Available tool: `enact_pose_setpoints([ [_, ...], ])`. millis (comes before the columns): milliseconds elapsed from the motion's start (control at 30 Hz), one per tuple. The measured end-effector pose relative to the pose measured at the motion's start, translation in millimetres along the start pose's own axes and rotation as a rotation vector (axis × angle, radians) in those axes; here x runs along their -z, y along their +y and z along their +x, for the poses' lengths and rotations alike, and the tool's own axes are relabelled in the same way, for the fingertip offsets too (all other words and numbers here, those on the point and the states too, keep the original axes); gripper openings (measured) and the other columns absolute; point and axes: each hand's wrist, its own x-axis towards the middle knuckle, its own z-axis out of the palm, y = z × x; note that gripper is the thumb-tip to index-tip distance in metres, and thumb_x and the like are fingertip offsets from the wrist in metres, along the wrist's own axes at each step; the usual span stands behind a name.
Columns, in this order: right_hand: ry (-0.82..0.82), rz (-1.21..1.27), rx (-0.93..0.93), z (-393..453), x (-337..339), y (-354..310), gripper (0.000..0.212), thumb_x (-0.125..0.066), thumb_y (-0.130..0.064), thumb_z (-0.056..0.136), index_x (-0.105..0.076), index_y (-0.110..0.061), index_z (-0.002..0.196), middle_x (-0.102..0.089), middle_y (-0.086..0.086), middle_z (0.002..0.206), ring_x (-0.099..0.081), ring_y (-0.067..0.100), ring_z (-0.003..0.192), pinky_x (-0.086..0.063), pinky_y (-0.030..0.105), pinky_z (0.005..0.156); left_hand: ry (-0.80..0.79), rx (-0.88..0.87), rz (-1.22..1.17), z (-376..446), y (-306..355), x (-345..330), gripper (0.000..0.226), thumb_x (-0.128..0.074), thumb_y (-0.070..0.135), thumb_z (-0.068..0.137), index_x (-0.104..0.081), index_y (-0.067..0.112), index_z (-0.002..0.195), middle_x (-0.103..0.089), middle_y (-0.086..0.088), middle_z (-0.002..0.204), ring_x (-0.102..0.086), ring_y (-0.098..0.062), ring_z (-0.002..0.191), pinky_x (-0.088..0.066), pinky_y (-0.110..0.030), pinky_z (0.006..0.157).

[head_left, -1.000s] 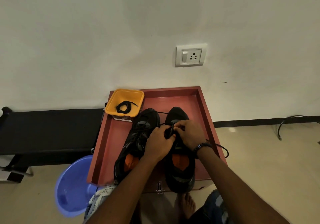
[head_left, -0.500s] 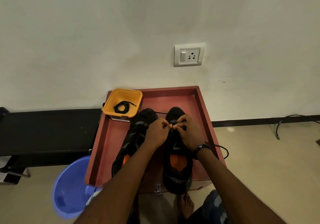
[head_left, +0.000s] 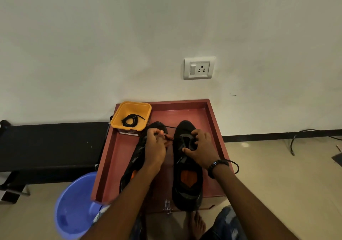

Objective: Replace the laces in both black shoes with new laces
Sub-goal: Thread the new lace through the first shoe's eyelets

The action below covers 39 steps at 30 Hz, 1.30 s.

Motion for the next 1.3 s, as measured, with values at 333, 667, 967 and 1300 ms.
enact_pose_setpoints([
  [333,-0.025,-0.016,-0.05,-5.8,-10.2,-5.9,0.075,-0.079,-0.025,0.081,-0.034,-0.021,0.14,-0.041,0.008,0.142,-0.054,0.023,0.118,-0.05,0.029,0.092,-0.341,0.04,0.842,-15.2,-3.5,11.0,0.016,-0.039,0.015,0.103,-0.049,0.013,0.116,-0.059,-0.008,0.099,-0.056,-0.014,0.076,-0.042,-0.023,0.059],
  [667,-0.05,-0.072,-0.095,-1.0,-15.5,-5.6,0.083,-0.079,-0.028,0.08,-0.03,-0.02,0.147,-0.038,0.009,0.143,-0.05,0.025,0.122,-0.049,0.035,0.099,-0.431,0.0,0.859,-5.5,16.6,4.1,0.034,-0.052,0.024,0.097,-0.05,0.011,0.066,-0.048,-0.002,0.064,-0.042,-0.012,0.055,-0.034,-0.027,0.055],
  [967,-0.029,-0.036,-0.118,-6.6,-19.2,-8.9,0.085,-0.078,-0.026,0.081,-0.028,-0.019,0.149,-0.035,0.01,0.146,-0.049,0.027,0.124,-0.049,0.037,0.1,-0.679,0.064,1.061,-37.8,33.0,64.5,0.031,-0.051,0.031,0.099,-0.067,0.02,0.075,-0.066,-0.001,0.075,-0.061,-0.013,0.067,-0.048,-0.027,0.067],
  [1300,-0.013,-0.034,-0.117,-7.5,-21.3,-6.8,0.077,-0.074,-0.027,0.085,-0.031,-0.02,0.148,-0.036,0.01,0.143,-0.05,0.025,0.12,-0.046,0.031,0.096,-0.245,0.204,0.791,-0.3,-20.7,-9.4,0.049,-0.055,0.045,0.097,-0.043,0.007,0.124,-0.062,-0.012,0.113,-0.064,-0.027,0.099,-0.055,-0.039,0.081],
])
